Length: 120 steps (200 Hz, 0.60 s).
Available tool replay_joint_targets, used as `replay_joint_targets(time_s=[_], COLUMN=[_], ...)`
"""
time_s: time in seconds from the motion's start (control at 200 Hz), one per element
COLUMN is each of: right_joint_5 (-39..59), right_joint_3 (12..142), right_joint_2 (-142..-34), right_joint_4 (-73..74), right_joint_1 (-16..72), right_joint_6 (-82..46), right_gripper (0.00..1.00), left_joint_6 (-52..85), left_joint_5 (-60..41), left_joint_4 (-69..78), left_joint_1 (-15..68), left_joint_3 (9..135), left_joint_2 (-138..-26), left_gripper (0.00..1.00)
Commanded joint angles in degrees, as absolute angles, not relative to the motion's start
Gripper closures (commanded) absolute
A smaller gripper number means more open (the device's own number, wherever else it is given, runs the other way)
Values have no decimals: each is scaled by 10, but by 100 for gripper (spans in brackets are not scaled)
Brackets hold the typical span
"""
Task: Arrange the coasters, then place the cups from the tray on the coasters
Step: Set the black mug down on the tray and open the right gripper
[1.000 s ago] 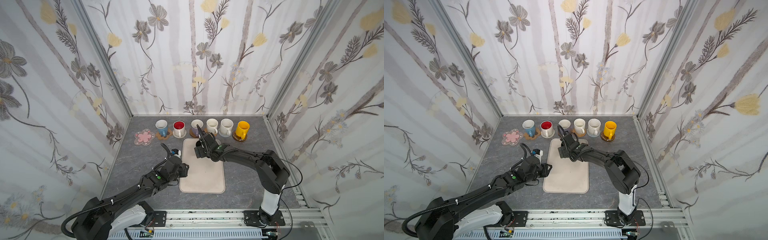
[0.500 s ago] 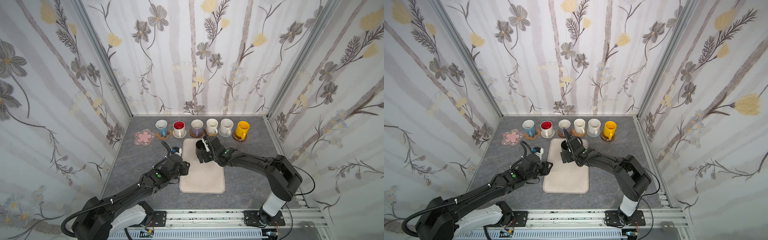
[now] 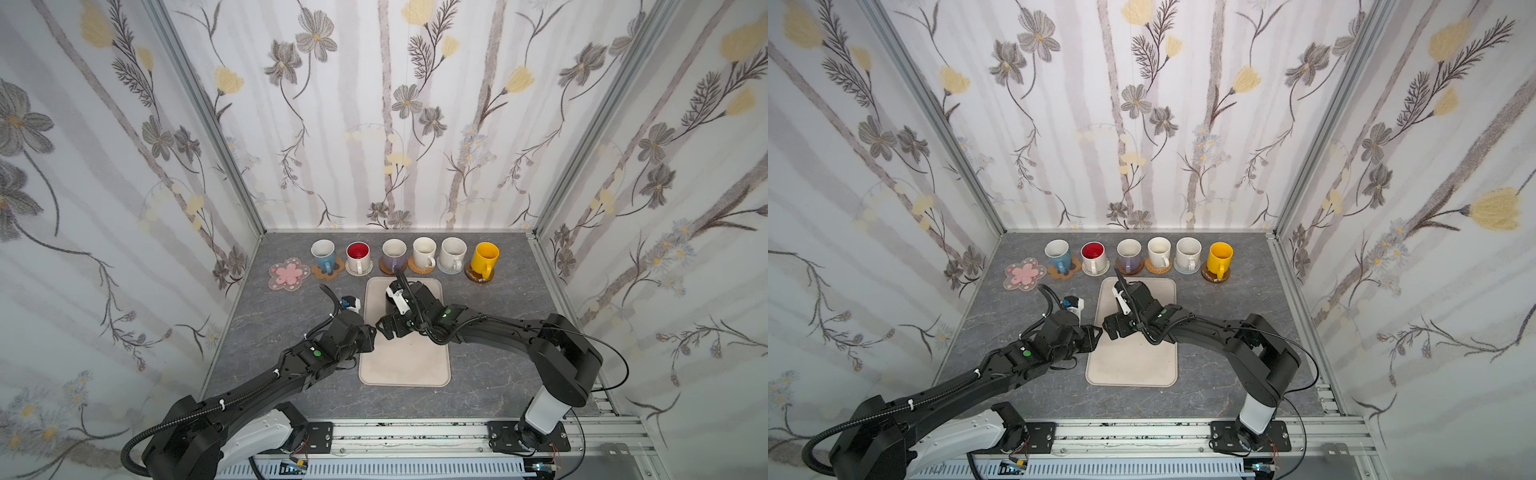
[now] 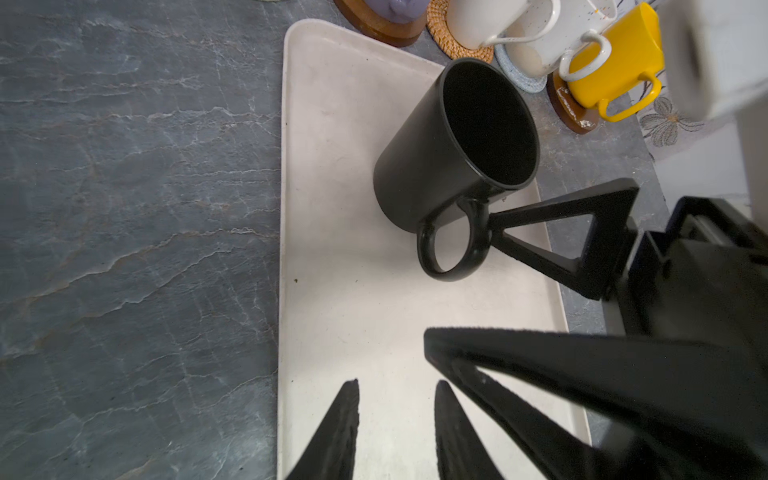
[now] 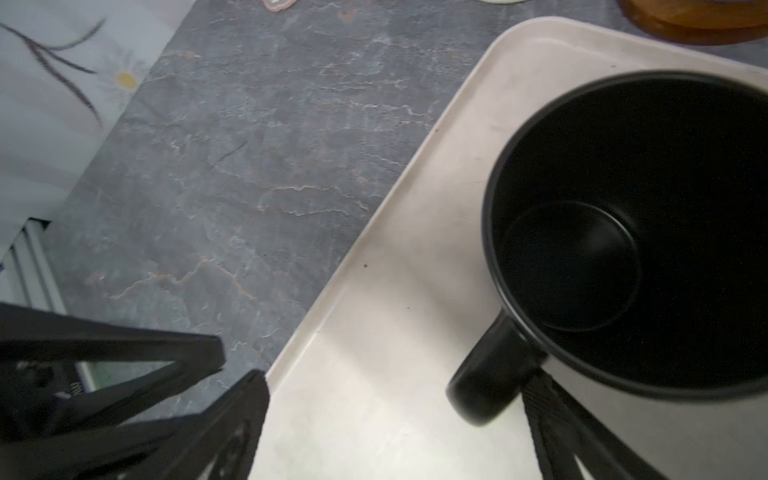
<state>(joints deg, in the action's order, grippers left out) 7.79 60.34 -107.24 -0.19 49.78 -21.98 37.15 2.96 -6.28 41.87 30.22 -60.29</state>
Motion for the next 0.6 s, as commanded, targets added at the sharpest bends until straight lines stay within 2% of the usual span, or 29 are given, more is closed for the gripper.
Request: replay_joint_targets(time_s=[0.0,0.215,0.595], right_joint_5=[107,111,143], right_joint_3=[606,561,420], right_joint_2=[-1074,-1020,-847], right_joint_4=[43,53,107], right_joint_1=[497,482,390], right_joint_6=[-222,-215,-230], right_gripper=[4,4,0], left_joint_6=[375,361,330], left_joint_5=[48,38,45], left_joint_4=[-67,-66,-65], left_joint_1=[418,418,444], left_joint_3=[299,317,397], left_joint_2=[-595,-608,-718], left_gripper=[63,44,31])
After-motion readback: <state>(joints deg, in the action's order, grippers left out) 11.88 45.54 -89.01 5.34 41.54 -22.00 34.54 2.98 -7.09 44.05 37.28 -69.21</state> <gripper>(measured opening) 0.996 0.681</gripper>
